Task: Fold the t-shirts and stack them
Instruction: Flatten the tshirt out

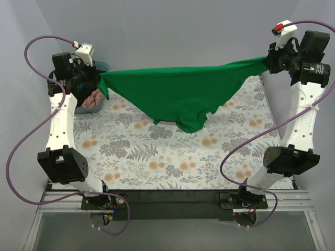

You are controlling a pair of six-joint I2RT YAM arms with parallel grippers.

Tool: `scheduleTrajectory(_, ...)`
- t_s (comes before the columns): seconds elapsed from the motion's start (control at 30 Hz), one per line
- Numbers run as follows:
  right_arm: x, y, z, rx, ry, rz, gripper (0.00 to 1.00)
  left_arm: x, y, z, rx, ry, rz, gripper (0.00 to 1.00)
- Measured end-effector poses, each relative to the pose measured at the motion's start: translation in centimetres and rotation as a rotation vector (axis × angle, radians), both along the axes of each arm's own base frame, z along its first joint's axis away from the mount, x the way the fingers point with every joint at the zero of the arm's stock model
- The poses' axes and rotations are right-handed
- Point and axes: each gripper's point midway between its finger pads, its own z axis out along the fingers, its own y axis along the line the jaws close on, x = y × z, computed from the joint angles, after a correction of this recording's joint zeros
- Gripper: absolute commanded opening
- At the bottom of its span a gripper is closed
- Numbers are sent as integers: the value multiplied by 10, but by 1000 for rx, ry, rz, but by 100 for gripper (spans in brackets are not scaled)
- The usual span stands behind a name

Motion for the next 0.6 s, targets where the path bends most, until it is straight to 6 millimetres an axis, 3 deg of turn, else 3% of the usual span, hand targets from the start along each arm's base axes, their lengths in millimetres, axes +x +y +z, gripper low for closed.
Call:
scheduleTrajectory(0.1, -12, 2, 1, -18, -11, 7, 1, -13, -8, 11, 16, -41, -60, 0)
scheduleTrajectory(0.17, -30, 5, -14, -43, 9, 23, 1, -38, -16, 7, 50, -54, -119, 0)
scheduleTrajectory(0.23, -53, 8, -32, -84, 31, 48, 1, -77, -24, -10, 104, -40, -195, 0)
scheduleTrajectory(0.3, -80, 13, -58, -128, 61, 84, 1, -119, -31, -34, 173, -20, -280, 4)
scheduleTrajectory(0.33, -93, 15, -74, -150, 85, 104, 1, -141, -34, -51, 201, 7, -322, 18)
scheduleTrajectory(0.37, -105, 17, -91, -174, 108, 130, 1, -158, -35, -68, 227, 37, -360, 44)
scheduleTrajectory(0.47, -139, 24, -150, -219, 233, 218, 1, -204, -37, -130, 272, 184, -461, 66)
scheduleTrajectory(0.53, -158, 30, -191, -232, 338, 282, 1, -226, -36, -167, 270, 308, -510, 68)
scheduleTrajectory(0.6, -175, 35, -229, -236, 444, 340, 1, -238, -35, -188, 247, 409, -544, 68)
